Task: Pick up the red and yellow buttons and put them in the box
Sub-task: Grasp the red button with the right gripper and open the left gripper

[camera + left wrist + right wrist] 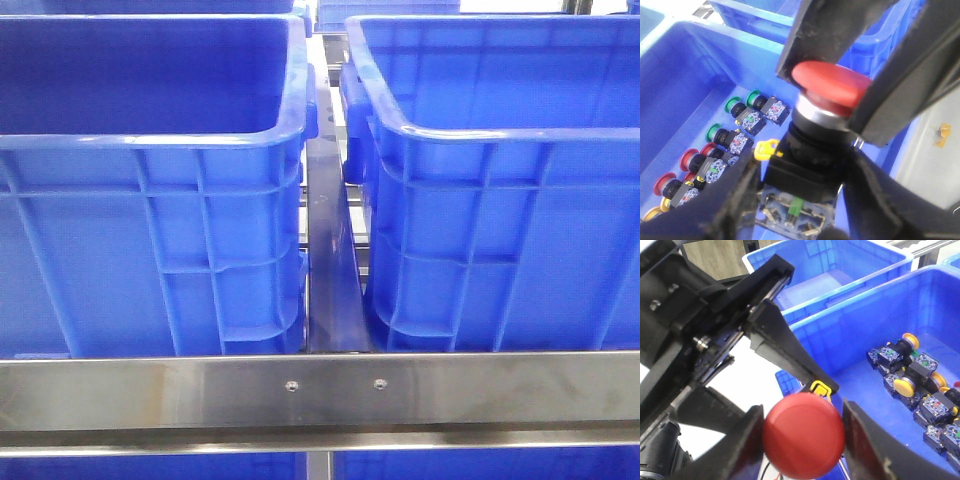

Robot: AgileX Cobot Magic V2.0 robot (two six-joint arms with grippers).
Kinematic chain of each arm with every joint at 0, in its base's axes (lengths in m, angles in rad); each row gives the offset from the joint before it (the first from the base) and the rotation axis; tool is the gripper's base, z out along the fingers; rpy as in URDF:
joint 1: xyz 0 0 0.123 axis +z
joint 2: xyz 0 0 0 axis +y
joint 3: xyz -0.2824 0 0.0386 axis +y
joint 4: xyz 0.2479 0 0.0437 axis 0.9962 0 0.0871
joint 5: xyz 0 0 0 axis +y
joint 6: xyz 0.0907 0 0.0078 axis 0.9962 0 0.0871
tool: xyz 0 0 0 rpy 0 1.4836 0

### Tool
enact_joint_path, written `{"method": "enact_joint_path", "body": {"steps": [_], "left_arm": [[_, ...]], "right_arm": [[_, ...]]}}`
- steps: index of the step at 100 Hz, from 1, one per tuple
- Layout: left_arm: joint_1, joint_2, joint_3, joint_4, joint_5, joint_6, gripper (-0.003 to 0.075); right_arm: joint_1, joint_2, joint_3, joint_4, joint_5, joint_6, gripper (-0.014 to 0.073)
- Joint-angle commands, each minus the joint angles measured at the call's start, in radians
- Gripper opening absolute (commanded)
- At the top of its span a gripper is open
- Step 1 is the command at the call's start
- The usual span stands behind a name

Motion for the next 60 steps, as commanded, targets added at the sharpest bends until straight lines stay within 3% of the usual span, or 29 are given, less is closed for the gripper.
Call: {"method": "enact_joint_path", "body": {"steps": [1, 16, 24, 35, 42, 49, 60], "left_arm": [[-0.007, -0.003, -0.027, -0.056, -0.058, -0.010, -0.0018], [-0.007, -0.003, -0.027, -0.056, -0.062, -0.010, 0.0023], [-0.007, -0.003, -0.027, -0.056, -0.062, -0.010, 0.0125], [-0.007, -0.003, -0.027, -0.056, -0.069, -0.010, 0.0343], [-0.007, -0.003, -0.027, -0.056, -0.078, -0.010, 0.0439], [-0.007, -0.003, -0.027, -0.056, -0.080, -0.010, 0.0482], [-0.007, -0.003, -0.027, -0.056, -0.084, -0.010, 0.0487]], "right_arm": [[-0.001, -0.030, -0.037, 0.017, -0.028, -0.010, 0.0130], [-0.001, -0.030, -0.037, 0.017, -0.028, -0.010, 0.0130], [-0.001, -0.030, -0.037, 0.017, -0.028, -0.010, 0.0130], [-0.001, -0.030, -0.037, 0.017, -0.028, -0.010, 0.0130], [-0.001, -0.030, -0.037, 0.017, -0.029, -0.010, 0.0130], [-0.001, -0.030, -0.037, 0.017, -0.030, -0.010, 0.0130], [-0.001, -0.030, -0.037, 0.017, -0.040, -0.010, 0.0130]]}}
